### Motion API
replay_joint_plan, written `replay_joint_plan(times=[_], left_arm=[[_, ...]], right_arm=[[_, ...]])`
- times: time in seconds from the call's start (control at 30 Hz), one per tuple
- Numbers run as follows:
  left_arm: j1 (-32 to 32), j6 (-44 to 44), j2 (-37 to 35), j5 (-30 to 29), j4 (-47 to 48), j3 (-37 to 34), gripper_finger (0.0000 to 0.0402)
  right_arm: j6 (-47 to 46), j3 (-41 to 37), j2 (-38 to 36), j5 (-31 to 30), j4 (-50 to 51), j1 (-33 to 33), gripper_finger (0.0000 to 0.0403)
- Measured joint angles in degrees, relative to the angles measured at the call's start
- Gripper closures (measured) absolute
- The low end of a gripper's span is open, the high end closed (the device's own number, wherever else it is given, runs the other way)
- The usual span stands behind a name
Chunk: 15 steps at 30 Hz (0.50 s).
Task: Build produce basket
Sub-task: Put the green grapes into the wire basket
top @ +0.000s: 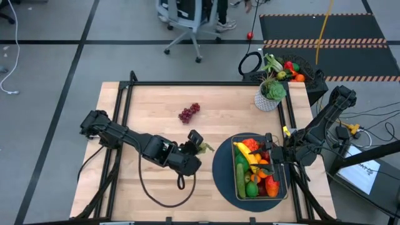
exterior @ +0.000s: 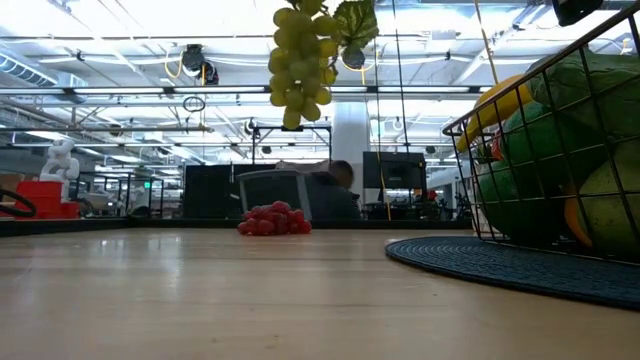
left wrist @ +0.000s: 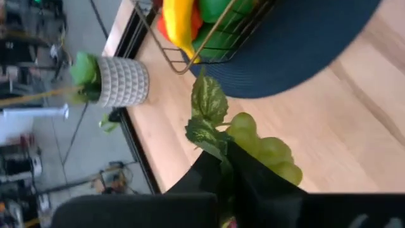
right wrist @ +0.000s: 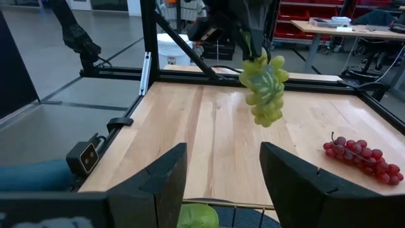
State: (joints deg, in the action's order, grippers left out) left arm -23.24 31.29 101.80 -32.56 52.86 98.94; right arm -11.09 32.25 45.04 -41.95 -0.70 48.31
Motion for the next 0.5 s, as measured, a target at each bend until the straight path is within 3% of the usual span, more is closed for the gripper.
replay_joint_plan(times=[0.27,0.5], left_arm=[[0.02,8.82,0.0,-1.81,-1.93,0.0,0.0394],[0.02,0.77,0.0,-1.85,-7.99,0.0,0.0384]], right_arm=[[0.2,0.0,0.0,0.02,0.03,0.0,0.0211],[-0.11,0.0,-0.02,0.02,0.03,0.0,0.0211]])
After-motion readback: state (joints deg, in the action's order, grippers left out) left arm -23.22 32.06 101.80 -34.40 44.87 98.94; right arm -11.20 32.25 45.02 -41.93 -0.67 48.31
